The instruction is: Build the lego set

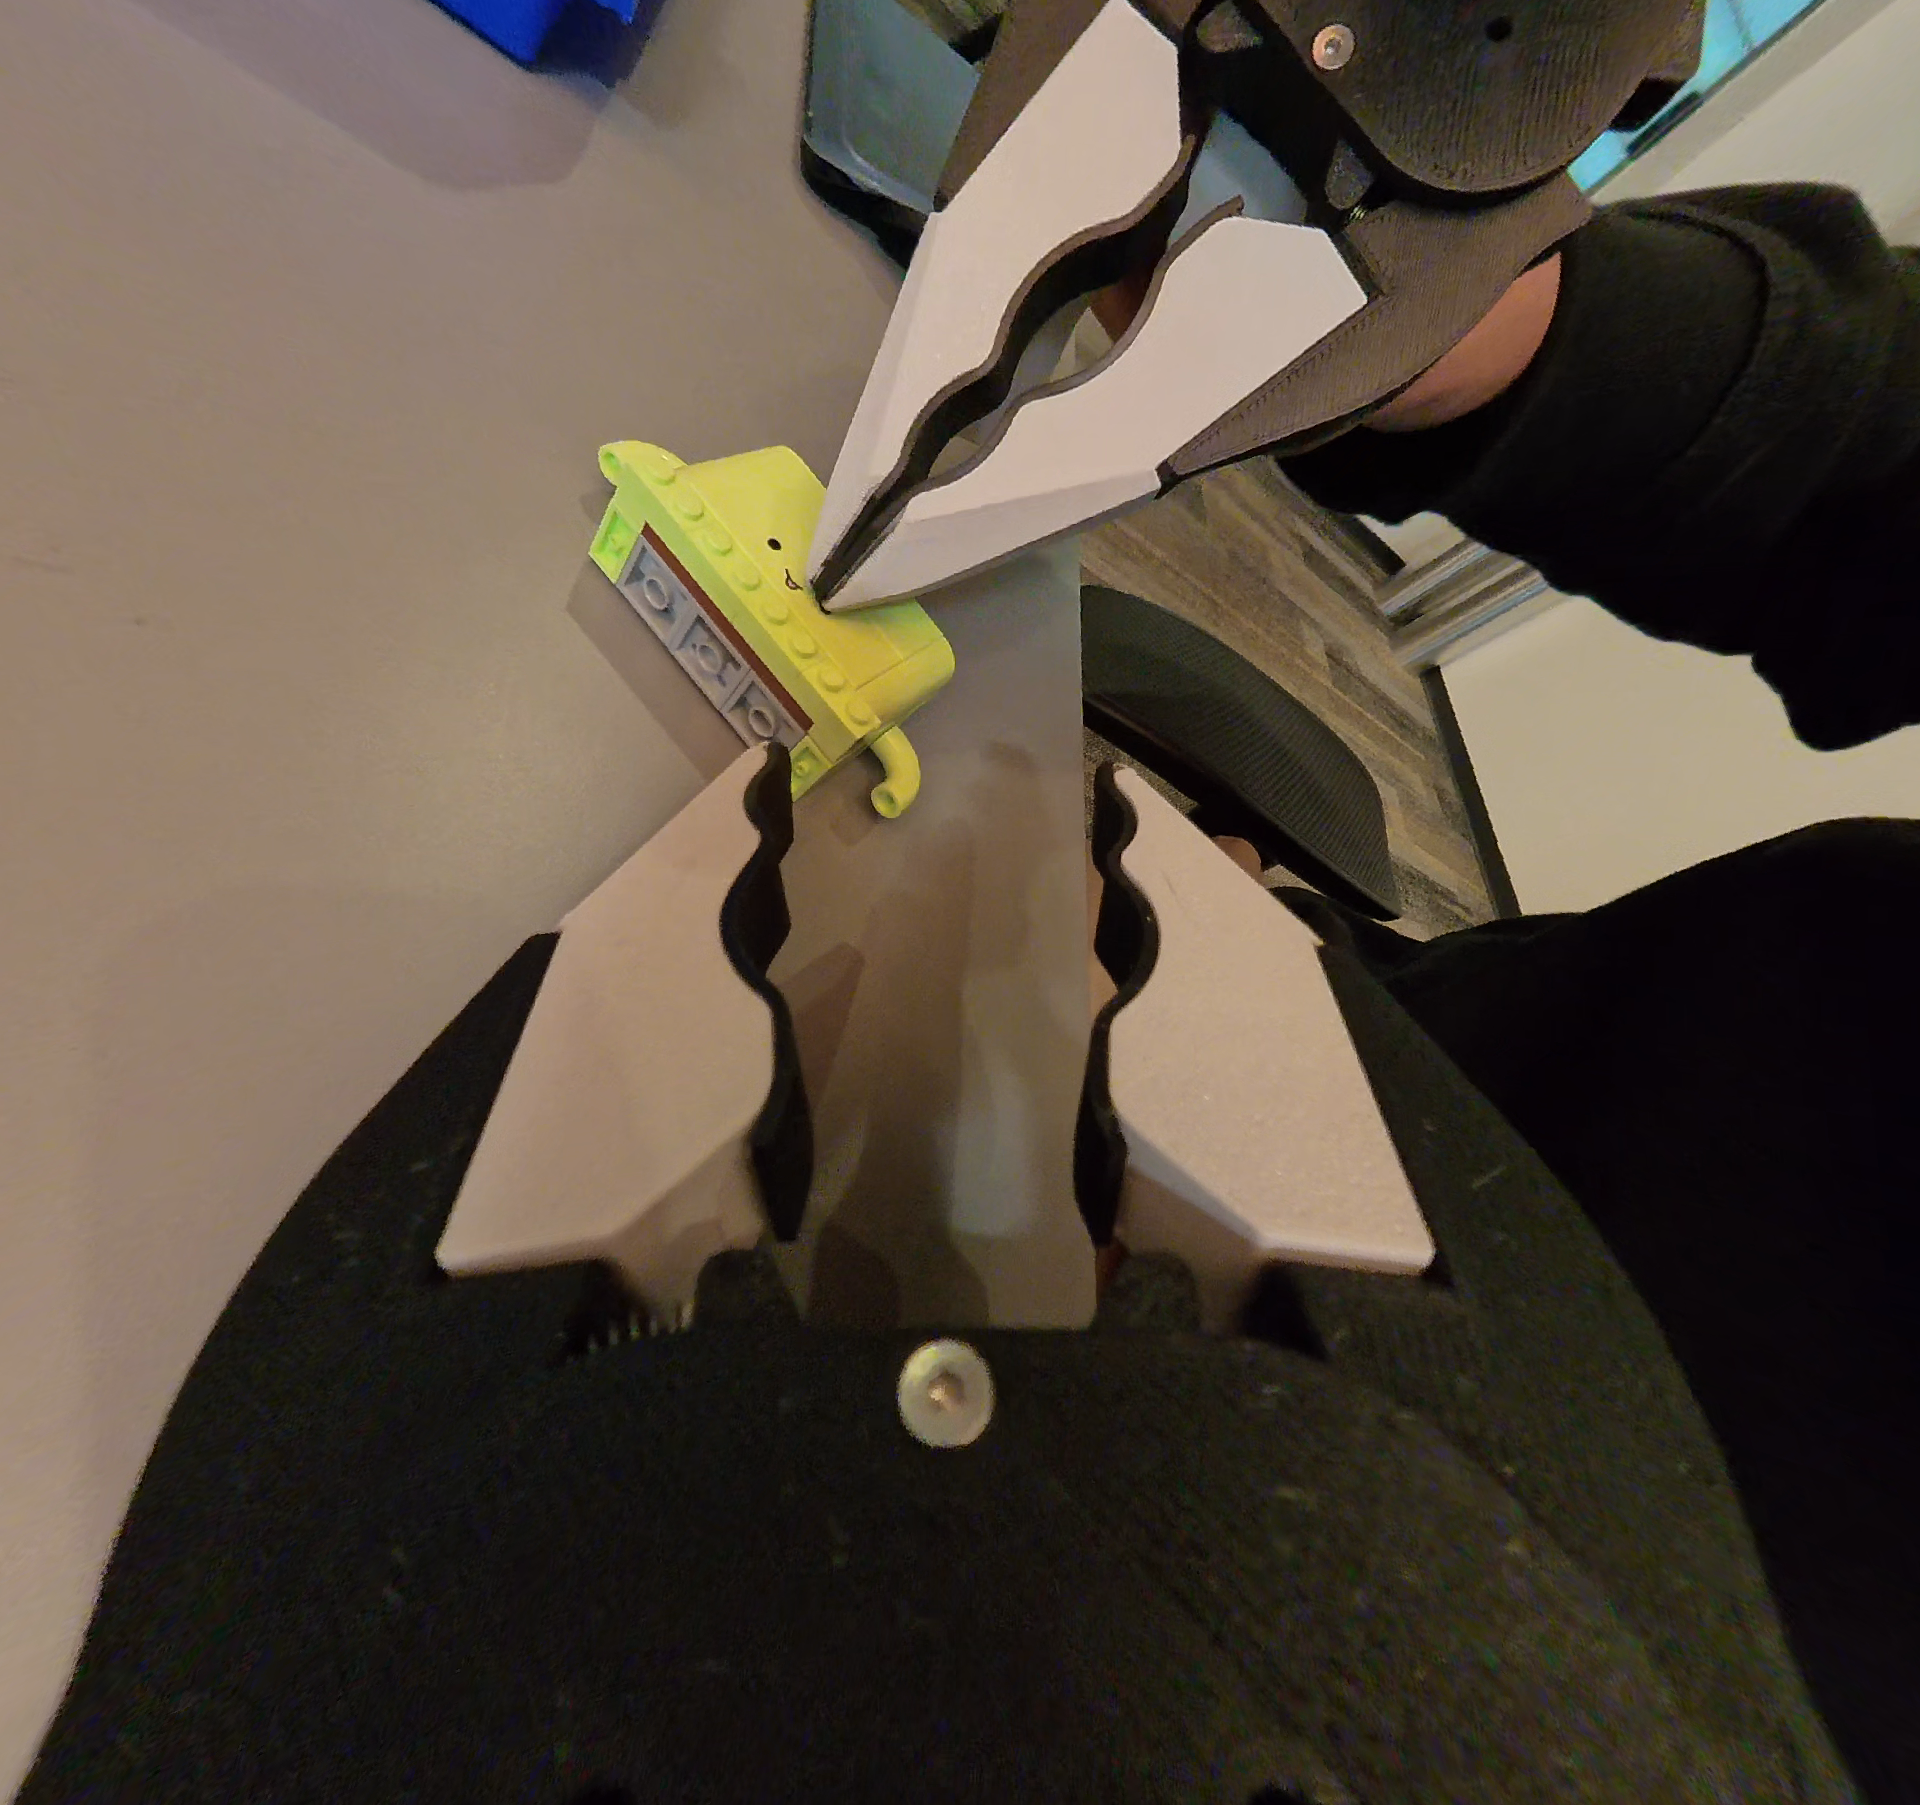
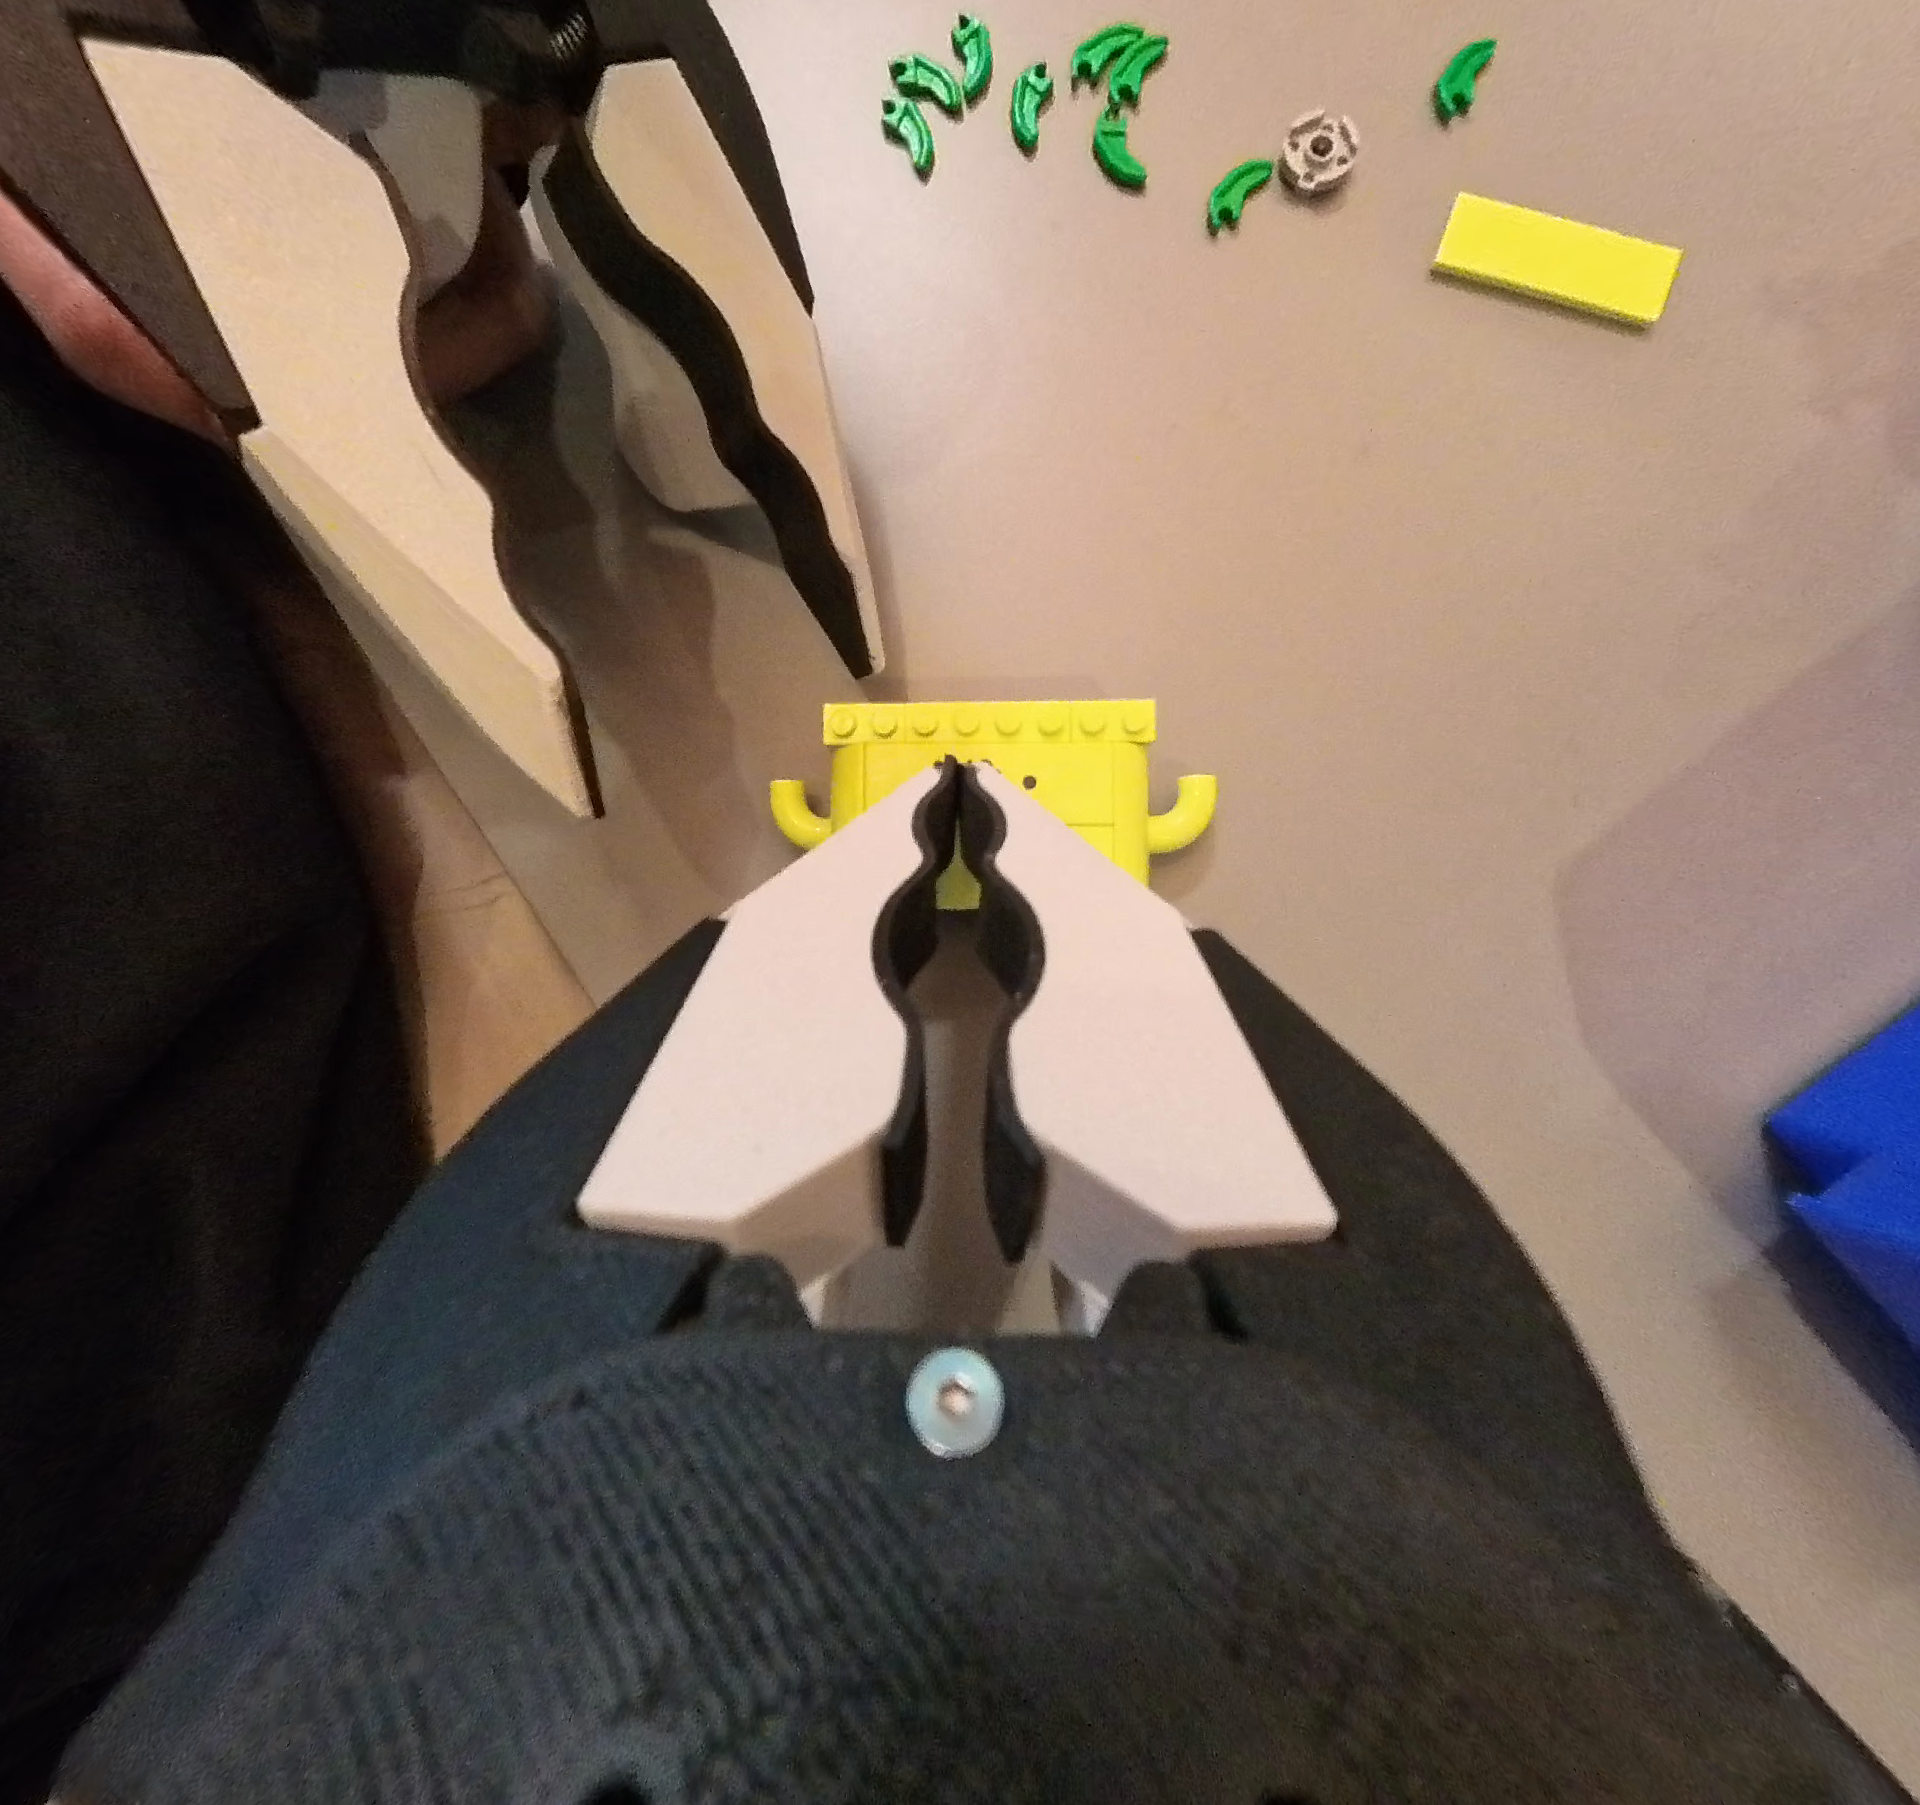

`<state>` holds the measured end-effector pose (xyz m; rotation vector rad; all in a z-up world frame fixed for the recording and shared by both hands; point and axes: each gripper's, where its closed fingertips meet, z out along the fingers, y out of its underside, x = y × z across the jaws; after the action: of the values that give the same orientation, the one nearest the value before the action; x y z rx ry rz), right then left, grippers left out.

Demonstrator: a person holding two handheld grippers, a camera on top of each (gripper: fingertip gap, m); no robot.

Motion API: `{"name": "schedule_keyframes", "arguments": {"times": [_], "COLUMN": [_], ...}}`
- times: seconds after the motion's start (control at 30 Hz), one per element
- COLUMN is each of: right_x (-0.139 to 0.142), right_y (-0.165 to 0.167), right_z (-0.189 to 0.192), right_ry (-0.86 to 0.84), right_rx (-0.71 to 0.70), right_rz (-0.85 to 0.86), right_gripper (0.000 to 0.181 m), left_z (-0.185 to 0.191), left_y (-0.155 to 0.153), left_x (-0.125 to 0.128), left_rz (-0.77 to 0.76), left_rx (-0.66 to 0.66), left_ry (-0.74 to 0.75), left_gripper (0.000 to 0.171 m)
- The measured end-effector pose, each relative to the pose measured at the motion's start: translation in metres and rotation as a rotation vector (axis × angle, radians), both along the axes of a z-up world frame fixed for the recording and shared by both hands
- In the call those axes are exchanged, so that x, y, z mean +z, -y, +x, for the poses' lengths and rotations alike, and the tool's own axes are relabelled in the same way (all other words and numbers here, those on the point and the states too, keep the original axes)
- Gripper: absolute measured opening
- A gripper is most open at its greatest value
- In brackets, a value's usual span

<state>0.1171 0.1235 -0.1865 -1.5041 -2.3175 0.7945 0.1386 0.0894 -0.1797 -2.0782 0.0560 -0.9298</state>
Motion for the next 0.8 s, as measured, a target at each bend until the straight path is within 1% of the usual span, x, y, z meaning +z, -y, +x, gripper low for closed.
{"name": "schedule_keyframes", "arguments": {"times": [0.13, 0.27, 0.4, 0.57, 0.67, 0.73, 0.8], "right_x": [-0.001, -0.002, -0.002, -0.001, 0.006, 0.01, 0.008], "right_y": [0.0, 0.0, 0.0, 0.0, -0.01, -0.016, -0.015], "right_z": [0.001, 0.0, 0.0, 0.0, -0.001, 0.0, 0.003], "right_ry": [0.054, 0.057, 0.048, -0.016, -0.089, -0.116, -0.098], "right_rx": [0.016, -0.002, -0.008, -0.04, -0.064, -0.1, -0.114], "right_rz": [0.027, 0.024, 0.109, 0.083, 0.132, 0.112, 0.064], "right_gripper": [0.0, 0.0, 0.0, 0.0, 0.0, 0.0, 0.0], "left_z": [0.0, 0.0, -0.001, 0.0, -0.001, -0.002, -0.002], "left_y": [0.0, 0.0, 0.0, 0.0, 0.0, -0.001, -0.001], "left_x": [0.0, 0.001, 0.003, 0.001, 0.001, 0.001, 0.001], "left_rz": [0.0, 0.009, 0.021, 0.018, 0.016, 0.017, 0.019], "left_rx": [0.001, 0.002, 0.007, 0.011, 0.017, 0.025, 0.029], "left_ry": [0.005, 0.005, -0.004, -0.027, -0.039, -0.045, -0.05], "left_gripper": [0.056, 0.057, 0.055, 0.055, 0.055, 0.055, 0.055]}}
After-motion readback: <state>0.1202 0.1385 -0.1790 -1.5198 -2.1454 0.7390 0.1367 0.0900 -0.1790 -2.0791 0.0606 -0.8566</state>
